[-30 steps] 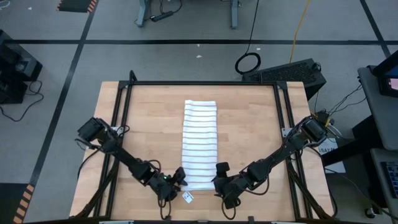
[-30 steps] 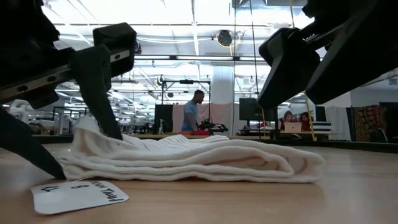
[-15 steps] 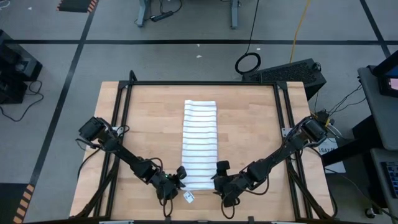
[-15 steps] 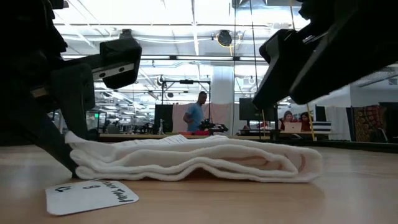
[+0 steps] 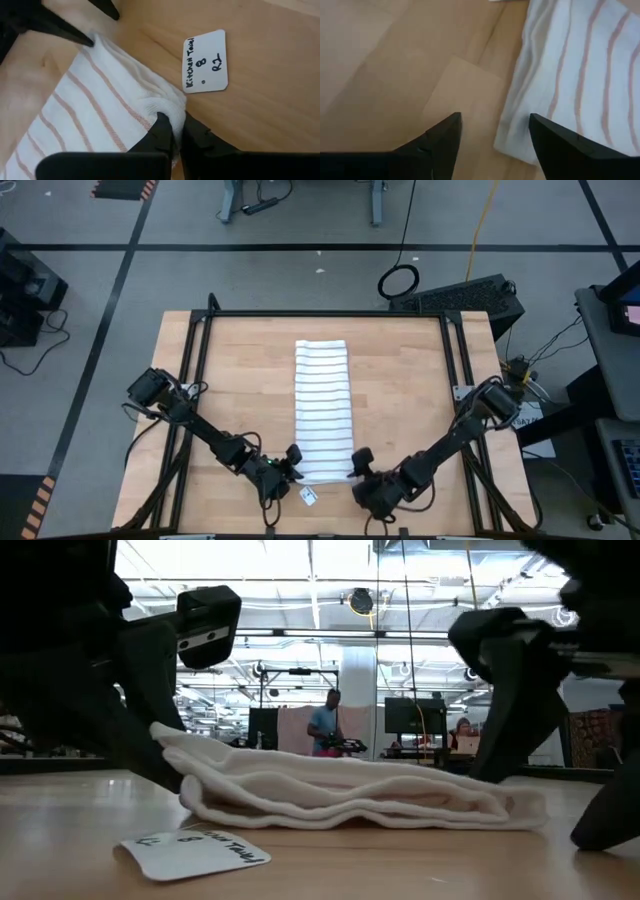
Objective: Roll towel
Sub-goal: Roll the white towel
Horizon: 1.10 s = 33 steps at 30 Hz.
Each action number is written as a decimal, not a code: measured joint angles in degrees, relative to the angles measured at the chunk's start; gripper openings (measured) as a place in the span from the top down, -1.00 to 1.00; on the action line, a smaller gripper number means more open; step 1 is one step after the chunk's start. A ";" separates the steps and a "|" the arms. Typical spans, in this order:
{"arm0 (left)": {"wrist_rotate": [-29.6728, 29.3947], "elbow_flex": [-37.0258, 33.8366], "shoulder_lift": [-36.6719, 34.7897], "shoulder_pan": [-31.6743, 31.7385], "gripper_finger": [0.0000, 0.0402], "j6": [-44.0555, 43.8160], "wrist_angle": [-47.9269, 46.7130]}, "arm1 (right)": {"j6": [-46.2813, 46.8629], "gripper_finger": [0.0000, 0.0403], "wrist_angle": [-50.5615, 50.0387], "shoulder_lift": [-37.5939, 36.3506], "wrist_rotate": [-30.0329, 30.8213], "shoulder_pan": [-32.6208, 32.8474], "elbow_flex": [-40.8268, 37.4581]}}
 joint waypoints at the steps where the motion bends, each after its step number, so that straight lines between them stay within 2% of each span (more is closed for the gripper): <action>1: 0.01 0.00 -0.02 -0.01 0.92 -0.23 0.02 | -0.92 -0.10 0.19 0.45 1.30 0.45 0.10; 6: 0.18 0.02 -0.02 -0.01 0.92 -0.60 0.16 | -3.55 -0.07 0.64 2.17 10.36 2.72 0.16; 10: 0.25 0.04 -0.04 -0.05 0.92 -0.61 0.23 | -5.52 -0.09 -1.00 1.56 14.75 3.21 -0.07; 12: 0.28 0.07 -0.04 -0.05 0.92 -0.61 0.30 | -5.54 -0.09 -1.09 1.29 14.94 3.17 -0.18; 26: 0.71 0.09 -0.11 -0.08 0.92 -0.67 1.33 | -5.71 0.20 5.18 1.27 6.45 -0.01 -1.12; 29: 0.70 0.09 -0.15 -0.08 0.92 -0.64 1.73 | -5.25 0.39 5.84 1.27 2.22 -1.08 -1.12; 33: 0.68 0.09 -0.15 -0.10 0.92 -0.97 1.87 | -5.21 0.83 6.46 1.25 0.51 -1.59 -1.12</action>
